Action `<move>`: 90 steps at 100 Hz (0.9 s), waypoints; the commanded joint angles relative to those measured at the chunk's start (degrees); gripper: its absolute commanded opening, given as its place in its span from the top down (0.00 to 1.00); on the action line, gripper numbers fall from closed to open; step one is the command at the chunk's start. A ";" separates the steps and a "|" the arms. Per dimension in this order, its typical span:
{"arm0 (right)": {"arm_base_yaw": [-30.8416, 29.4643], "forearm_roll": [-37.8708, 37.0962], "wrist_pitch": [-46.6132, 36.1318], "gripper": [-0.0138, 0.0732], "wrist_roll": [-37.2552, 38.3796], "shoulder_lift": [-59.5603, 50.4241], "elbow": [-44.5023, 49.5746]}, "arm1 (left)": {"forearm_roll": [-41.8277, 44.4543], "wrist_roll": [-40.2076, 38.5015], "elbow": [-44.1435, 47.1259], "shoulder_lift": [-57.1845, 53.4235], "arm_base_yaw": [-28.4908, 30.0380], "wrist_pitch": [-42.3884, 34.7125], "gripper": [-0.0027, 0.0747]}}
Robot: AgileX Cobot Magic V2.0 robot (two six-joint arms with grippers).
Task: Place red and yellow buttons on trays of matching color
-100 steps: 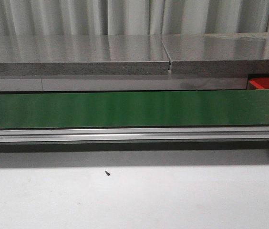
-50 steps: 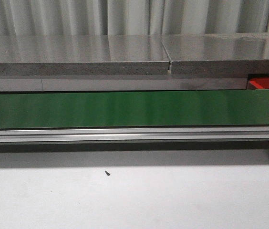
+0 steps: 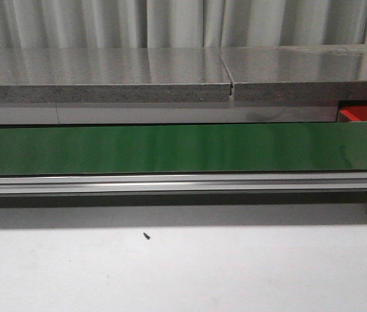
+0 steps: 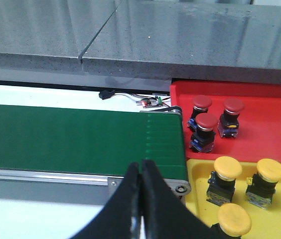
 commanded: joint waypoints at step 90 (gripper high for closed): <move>-0.09 -0.23 -4.05 0.97 -0.71 0.49 -1.42 | -0.22 -5.00 -1.72 8.22 4.83 -11.19 0.99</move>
